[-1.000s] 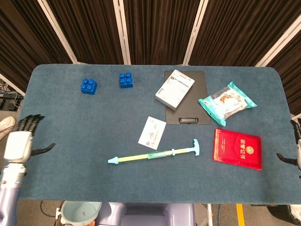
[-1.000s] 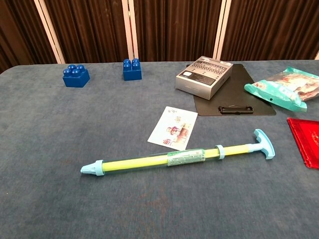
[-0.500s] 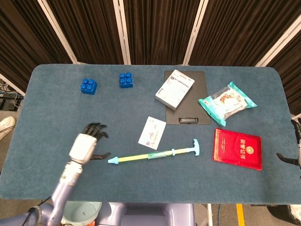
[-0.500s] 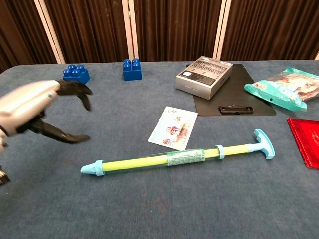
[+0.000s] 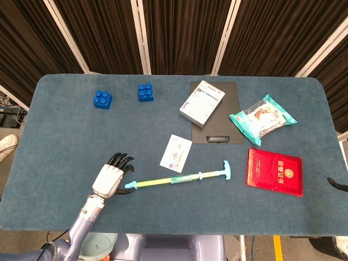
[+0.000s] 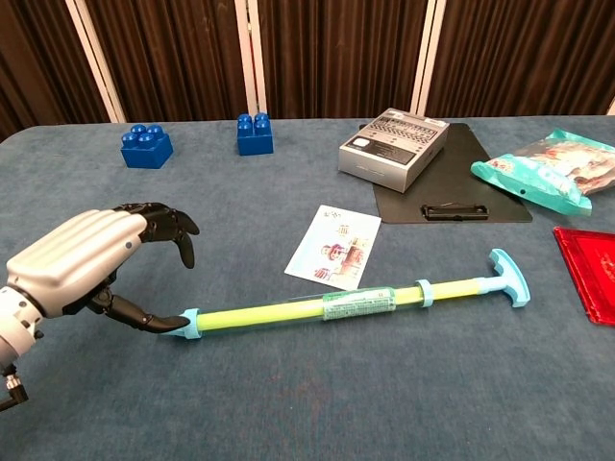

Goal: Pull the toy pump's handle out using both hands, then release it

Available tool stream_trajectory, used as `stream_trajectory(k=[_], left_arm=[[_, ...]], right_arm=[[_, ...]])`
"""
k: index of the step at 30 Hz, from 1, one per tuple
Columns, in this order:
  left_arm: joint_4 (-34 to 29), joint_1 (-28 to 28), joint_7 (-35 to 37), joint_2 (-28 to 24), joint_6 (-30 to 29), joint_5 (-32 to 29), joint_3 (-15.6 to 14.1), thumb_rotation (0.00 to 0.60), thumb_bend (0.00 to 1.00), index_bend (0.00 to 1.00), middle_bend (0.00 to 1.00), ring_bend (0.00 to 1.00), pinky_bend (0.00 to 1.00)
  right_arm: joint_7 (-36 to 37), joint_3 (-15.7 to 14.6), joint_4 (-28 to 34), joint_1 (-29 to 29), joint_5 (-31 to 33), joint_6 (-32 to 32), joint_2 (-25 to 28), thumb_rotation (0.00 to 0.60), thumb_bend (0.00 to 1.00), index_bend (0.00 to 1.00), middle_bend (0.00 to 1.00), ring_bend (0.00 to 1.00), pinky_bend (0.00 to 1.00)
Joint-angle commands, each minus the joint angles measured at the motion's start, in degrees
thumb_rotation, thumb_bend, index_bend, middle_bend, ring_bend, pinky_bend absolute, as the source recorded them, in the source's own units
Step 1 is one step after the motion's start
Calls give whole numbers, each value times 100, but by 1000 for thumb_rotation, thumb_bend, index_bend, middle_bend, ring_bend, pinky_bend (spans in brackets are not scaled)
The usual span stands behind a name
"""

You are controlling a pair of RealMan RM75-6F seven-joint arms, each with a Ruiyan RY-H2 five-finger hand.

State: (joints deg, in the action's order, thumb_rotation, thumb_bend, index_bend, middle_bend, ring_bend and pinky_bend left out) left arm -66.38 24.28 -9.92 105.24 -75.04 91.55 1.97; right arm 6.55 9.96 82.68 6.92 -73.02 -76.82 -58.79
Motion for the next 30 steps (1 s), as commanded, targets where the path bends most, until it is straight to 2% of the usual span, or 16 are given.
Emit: stream_trajectory(k=[1, 11, 21, 30], left_arm=[[416, 11, 73, 274, -60, 71, -55, 600, 93, 429, 210, 128, 145], [709, 203, 371, 546, 163, 83, -79, 600, 102, 439, 204, 128, 145], [860, 193, 302, 585, 205, -17, -68, 600, 191, 483, 209, 128, 145], [1068, 238, 184, 694, 454, -251, 17, 600, 326, 524, 211, 128, 145]], right_arm=[[31, -5, 15, 3, -14, 20, 20, 600, 4, 42, 0, 0, 0], [18, -1, -1, 27, 17, 83, 14, 600, 5, 41, 0, 0, 0], [-24, 23, -39, 39, 102, 124, -2, 600, 4, 41, 0, 0, 0], [-178, 0, -37, 67, 121, 165, -70, 600, 16, 42, 0, 0, 0]])
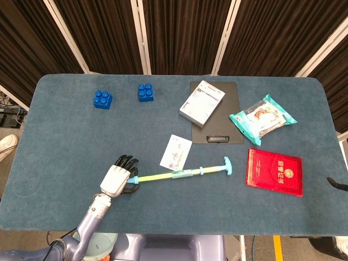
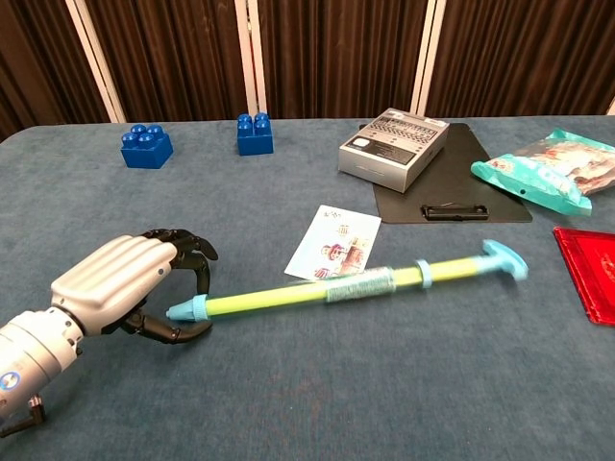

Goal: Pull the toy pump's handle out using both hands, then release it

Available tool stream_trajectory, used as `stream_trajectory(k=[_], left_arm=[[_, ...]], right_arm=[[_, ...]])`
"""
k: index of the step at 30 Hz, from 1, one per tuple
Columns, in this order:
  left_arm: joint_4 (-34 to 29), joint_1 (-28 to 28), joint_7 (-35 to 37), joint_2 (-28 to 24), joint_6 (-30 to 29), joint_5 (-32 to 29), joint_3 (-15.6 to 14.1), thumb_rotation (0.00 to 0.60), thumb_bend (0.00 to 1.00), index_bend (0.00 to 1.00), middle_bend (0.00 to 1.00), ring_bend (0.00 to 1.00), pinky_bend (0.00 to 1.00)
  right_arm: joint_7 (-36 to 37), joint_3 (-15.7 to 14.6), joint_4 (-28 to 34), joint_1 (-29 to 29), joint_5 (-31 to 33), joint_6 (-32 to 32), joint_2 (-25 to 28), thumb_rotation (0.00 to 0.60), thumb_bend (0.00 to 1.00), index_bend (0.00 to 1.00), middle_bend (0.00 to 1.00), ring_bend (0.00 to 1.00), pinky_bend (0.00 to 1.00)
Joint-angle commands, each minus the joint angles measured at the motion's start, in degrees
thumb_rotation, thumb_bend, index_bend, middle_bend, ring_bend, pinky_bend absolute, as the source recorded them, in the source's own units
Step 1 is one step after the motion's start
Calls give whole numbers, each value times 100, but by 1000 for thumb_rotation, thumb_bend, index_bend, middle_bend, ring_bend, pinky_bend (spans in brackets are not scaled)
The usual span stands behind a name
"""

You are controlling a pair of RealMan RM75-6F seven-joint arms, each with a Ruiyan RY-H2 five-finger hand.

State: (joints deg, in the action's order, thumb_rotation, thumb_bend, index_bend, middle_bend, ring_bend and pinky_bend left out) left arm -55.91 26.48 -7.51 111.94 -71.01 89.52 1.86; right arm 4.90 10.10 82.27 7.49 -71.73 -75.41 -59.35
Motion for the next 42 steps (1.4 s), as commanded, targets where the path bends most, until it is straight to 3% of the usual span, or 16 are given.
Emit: stream_trajectory(k=[1, 8, 12, 19, 32, 42], left_arm=[[12, 30, -76, 28, 69, -63, 41, 600, 333, 529, 212, 128, 145], [-51, 127, -110, -2, 95, -100, 130, 600, 359, 549, 218, 128, 145], [-60, 177, -83, -41, 130, -84, 117, 600, 359, 552, 218, 128, 146], [5, 205, 65, -52, 145, -54, 57, 600, 358, 553, 219, 128, 145], [181, 227, 449, -85, 85, 6, -9, 600, 355, 554, 224, 128, 145], [299, 274, 582, -119, 95, -11, 14, 600, 354, 556, 227, 128, 145]], right_arm=[[-30, -27, 5, 21, -22, 44, -30, 600, 25, 44, 0, 0, 0], [-119, -199, -128, 169, -428, 76, -400, 600, 180, 171, 0, 0, 0], [-11, -442, -262, 322, -965, 157, -716, 600, 223, 264, 0, 0, 0], [-71, -536, -747, 568, -1469, 23, -1448, 600, 301, 403, 10, 0, 0], [-75, -535, -1175, 1161, -1664, 470, -2391, 600, 343, 437, 24, 0, 0], [-142, -732, -1425, 1394, -1658, 905, -2840, 600, 343, 437, 24, 0, 0]])
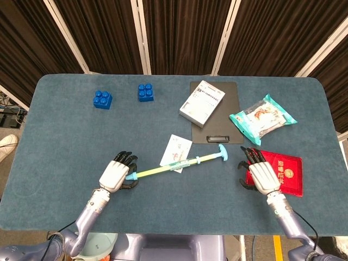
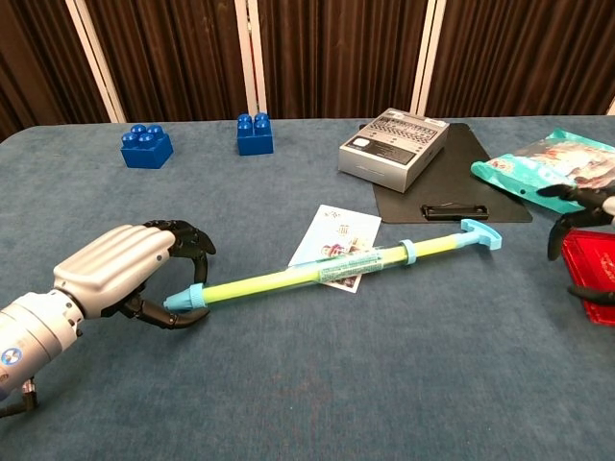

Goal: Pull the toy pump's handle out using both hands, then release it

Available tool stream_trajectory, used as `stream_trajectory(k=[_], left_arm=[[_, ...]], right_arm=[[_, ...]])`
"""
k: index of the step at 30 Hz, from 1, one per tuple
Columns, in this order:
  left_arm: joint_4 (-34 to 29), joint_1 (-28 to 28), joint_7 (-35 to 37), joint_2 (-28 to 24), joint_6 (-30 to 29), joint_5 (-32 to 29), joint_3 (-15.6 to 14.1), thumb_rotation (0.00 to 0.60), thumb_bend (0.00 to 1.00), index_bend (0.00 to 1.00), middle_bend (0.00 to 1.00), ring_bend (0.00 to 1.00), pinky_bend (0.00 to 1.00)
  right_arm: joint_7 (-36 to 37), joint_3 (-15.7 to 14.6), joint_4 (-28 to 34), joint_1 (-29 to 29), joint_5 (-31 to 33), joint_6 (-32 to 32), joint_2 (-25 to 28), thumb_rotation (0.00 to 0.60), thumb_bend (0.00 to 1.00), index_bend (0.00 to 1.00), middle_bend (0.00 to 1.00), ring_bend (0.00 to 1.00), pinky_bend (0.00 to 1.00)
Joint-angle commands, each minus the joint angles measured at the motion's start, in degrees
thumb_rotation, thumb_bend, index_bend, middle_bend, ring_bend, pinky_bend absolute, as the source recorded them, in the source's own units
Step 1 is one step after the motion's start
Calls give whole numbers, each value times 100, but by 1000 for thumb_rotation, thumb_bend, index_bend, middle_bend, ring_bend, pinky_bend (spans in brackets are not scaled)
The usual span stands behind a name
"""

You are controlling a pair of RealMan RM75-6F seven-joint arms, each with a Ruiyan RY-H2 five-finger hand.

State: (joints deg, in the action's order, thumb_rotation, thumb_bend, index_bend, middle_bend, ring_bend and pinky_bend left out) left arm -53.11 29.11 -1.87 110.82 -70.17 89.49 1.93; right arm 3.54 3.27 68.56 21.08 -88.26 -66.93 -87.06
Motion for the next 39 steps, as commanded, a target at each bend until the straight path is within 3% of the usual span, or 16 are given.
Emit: stream_trajectory(k=[1, 15, 25, 39], left_arm=[[34, 20, 33, -11, 26, -11, 7, 600, 354, 556, 227, 128, 145], [168, 116, 48, 91, 115, 42, -63, 600, 341, 560, 228, 128, 145], [141, 204, 15, 155, 138, 177, -168, 600, 338, 561, 230, 128, 145], [-201, 257, -71, -63, 219, 238, -261, 600, 336, 562, 233, 128, 145]], right_arm=[[9, -73, -81, 54, -12, 89, -108, 600, 344, 437, 24, 0, 0], [7, -105, -41, 395, -103, 345, -378, 600, 338, 436, 26, 0, 0], [-97, 143, 3, 992, 89, 997, -687, 600, 333, 437, 27, 0, 0], [-611, 458, 190, 1360, 300, 1037, -495, 600, 334, 422, 27, 0, 0]])
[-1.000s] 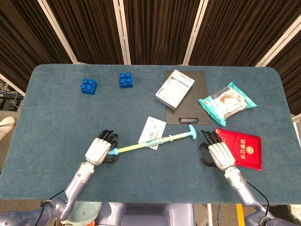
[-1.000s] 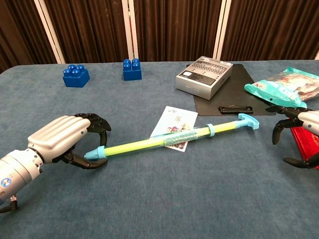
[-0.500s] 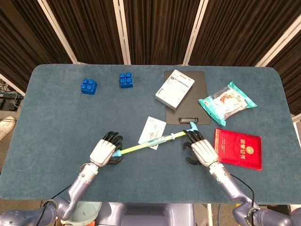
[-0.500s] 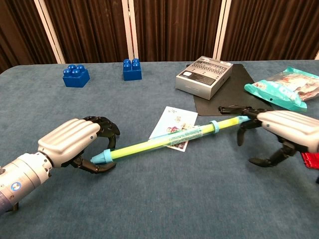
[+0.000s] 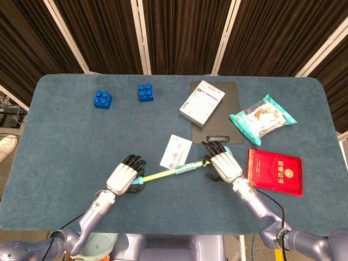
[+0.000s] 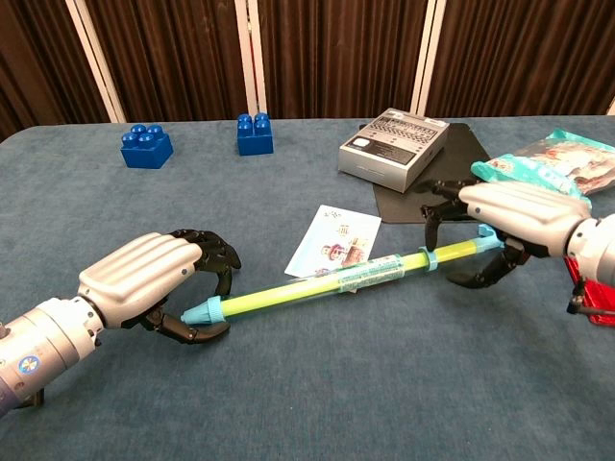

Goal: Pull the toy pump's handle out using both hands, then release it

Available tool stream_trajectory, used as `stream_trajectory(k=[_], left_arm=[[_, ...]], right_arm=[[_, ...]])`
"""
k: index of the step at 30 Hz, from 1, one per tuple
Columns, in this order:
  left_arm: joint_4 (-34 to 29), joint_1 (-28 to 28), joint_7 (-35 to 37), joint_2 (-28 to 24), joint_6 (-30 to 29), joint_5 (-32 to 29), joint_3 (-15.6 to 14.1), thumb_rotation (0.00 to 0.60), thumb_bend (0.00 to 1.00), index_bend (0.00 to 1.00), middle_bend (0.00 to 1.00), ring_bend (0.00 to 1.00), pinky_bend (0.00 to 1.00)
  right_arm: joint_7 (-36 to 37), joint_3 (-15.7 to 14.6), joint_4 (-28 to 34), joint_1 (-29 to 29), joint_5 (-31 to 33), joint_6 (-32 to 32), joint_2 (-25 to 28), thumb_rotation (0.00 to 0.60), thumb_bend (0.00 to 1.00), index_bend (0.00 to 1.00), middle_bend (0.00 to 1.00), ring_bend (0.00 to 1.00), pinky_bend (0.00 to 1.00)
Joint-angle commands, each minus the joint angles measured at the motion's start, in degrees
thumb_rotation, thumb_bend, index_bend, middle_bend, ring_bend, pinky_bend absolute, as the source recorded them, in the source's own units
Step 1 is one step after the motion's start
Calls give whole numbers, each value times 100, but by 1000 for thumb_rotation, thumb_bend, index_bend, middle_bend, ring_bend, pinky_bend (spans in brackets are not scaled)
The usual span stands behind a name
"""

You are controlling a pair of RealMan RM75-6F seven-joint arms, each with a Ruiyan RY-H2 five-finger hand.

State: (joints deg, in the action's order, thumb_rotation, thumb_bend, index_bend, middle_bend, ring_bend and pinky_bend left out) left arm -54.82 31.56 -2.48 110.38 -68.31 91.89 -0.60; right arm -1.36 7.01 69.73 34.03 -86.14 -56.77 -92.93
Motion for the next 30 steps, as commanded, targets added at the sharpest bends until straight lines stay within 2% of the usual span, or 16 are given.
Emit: stream_trajectory(k=[1, 6, 14, 21, 30], left_arm=[[-52, 18, -11, -31, 52, -5, -13, 600, 336, 562, 234, 128, 145], [-188, 19, -72, -74, 55, 33, -61, 600, 335, 562, 234, 128, 145], [-258, 14, -280, -39, -31, 89, -64, 600, 335, 562, 236, 128, 145], [-172, -17, -367, 50, -84, 83, -55, 600, 334, 561, 237, 128, 145], [-32, -12, -331, 117, -59, 81, -65, 600, 333, 562, 238, 128, 145]], right_arm=[[-140, 97, 103, 86, 121, 52, 128, 600, 334, 418, 27, 0, 0], [-98, 108, 39, 189, 230, 206, 200, 600, 334, 401, 25, 0, 0], [518, -25, -366, 268, 168, 295, 154, 600, 333, 400, 25, 0, 0], [1167, -242, -690, 293, -117, 169, 112, 600, 335, 400, 25, 0, 0], [1427, -380, -850, 227, -211, 7, 166, 600, 335, 400, 25, 0, 0]])
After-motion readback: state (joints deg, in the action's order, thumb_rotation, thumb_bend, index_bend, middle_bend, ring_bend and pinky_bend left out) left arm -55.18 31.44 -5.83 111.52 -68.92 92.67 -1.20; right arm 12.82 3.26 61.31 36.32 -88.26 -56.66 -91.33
